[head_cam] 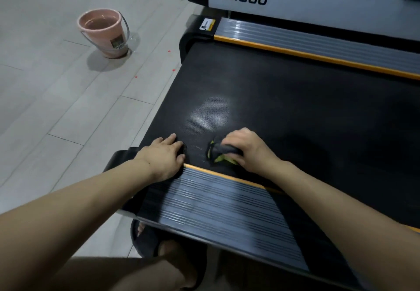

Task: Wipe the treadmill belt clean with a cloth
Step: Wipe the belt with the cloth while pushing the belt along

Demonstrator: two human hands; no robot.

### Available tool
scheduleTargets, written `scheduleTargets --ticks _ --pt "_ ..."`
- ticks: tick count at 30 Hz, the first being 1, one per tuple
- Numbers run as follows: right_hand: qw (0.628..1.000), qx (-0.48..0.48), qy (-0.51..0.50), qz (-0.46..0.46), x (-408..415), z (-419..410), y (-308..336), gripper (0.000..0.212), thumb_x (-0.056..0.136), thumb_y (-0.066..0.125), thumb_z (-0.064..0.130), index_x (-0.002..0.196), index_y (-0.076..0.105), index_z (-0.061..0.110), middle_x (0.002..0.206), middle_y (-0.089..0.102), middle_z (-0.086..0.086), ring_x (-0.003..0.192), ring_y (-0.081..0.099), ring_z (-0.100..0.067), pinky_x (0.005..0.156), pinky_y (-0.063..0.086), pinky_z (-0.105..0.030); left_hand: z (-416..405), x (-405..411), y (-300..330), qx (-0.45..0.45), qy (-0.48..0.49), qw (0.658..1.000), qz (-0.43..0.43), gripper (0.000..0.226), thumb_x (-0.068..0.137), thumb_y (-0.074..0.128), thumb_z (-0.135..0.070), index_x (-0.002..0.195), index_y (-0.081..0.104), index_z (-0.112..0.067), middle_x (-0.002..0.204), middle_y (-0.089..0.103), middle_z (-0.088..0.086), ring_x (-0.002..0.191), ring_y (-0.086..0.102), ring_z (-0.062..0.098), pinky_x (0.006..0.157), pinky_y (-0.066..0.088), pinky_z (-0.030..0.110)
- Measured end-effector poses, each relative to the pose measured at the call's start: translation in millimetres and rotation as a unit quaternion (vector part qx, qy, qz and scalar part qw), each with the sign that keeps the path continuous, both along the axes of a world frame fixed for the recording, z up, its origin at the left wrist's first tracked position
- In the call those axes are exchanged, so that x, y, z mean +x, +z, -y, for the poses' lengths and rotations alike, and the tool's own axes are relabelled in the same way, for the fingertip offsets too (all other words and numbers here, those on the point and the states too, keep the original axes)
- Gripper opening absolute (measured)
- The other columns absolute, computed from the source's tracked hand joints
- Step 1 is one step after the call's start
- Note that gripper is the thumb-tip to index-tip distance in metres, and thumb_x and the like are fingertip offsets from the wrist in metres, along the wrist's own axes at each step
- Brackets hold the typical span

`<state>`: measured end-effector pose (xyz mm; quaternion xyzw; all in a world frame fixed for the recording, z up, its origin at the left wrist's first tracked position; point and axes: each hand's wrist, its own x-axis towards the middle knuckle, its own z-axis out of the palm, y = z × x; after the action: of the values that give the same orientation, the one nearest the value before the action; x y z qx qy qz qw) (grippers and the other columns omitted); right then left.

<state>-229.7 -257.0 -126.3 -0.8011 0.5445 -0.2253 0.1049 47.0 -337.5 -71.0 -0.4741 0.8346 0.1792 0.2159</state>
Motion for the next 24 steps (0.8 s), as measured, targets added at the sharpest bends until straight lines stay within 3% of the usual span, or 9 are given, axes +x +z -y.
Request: scheduleTargets --ticks 3,6,8,10,14,18,24 --pt "0.986 -0.034 -0.160 -0.003 12 61 -2 0.023 0.087 0.071 0.038 0.106 0.067 0.025 0.103 0.065 0.005 0.091 0.056 -0.027 0.083 0.047 -0.044 4 2 4 0.013 -0.004 1.000 -0.003 0.059 0.104 0.034 -0.047 0.159 0.023 -0.027 0.170 0.006 0.000 0.154 0.015 0.031 0.122 0.023 0.049" --pt "0.946 -0.003 -0.322 0.031 26 95 5 0.016 0.086 0.071 0.031 0.099 0.069 0.022 0.101 0.064 0.001 0.095 0.055 -0.031 0.085 0.044 -0.041 7 4 12 -0.024 0.005 1.000 0.015 0.060 0.103 0.037 -0.048 0.157 0.024 -0.028 0.169 0.012 -0.002 0.151 0.020 0.026 0.117 0.032 0.049" --pt "0.954 -0.006 -0.299 0.029 33 90 5 0.018 0.082 0.074 0.027 0.099 0.069 0.021 0.098 0.063 0.000 0.093 0.055 -0.030 0.083 0.046 -0.042 14 6 15 -0.054 0.009 0.998 0.018 0.057 0.102 0.039 -0.046 0.154 0.027 -0.026 0.167 0.016 -0.001 0.148 0.025 0.026 0.111 0.036 0.050" --pt "0.978 -0.003 -0.205 0.038 39 64 7 0.024 0.077 0.078 0.024 0.100 0.070 0.021 0.097 0.065 0.001 0.089 0.056 -0.026 0.082 0.048 -0.041 20 7 15 -0.056 0.002 0.998 0.017 0.056 0.102 0.038 -0.045 0.153 0.028 -0.025 0.167 0.015 0.000 0.149 0.025 0.026 0.111 0.037 0.050" --pt "0.995 0.025 -0.076 0.063 61 3 16 0.030 0.073 0.082 0.013 0.101 0.072 0.020 0.104 0.068 0.006 0.091 0.053 -0.008 0.084 0.041 -0.022 22 8 7 -0.038 -0.021 0.998 0.034 0.064 0.102 0.035 -0.046 0.159 0.014 -0.027 0.170 0.005 -0.001 0.152 0.019 0.027 0.114 0.033 0.054" --pt "0.993 0.038 -0.093 0.067 66 5 16 0.026 0.077 0.080 0.017 0.101 0.071 0.024 0.105 0.067 0.010 0.093 0.057 -0.010 0.087 0.044 -0.029 20 7 2 -0.016 -0.020 0.999 0.044 0.064 0.103 0.030 -0.043 0.161 0.008 -0.027 0.170 -0.003 -0.002 0.154 0.011 0.030 0.117 0.026 0.057" --pt "0.990 0.048 -0.122 0.046 75 6 15 0.026 0.079 0.081 0.022 0.102 0.069 0.023 0.106 0.066 0.010 0.093 0.056 -0.011 0.089 0.044 -0.034 37 0 2 0.011 -0.030 0.996 0.082 0.066 0.098 0.042 -0.039 0.159 0.020 -0.027 0.169 0.004 0.001 0.147 0.027 0.036 0.115 0.032 0.054"
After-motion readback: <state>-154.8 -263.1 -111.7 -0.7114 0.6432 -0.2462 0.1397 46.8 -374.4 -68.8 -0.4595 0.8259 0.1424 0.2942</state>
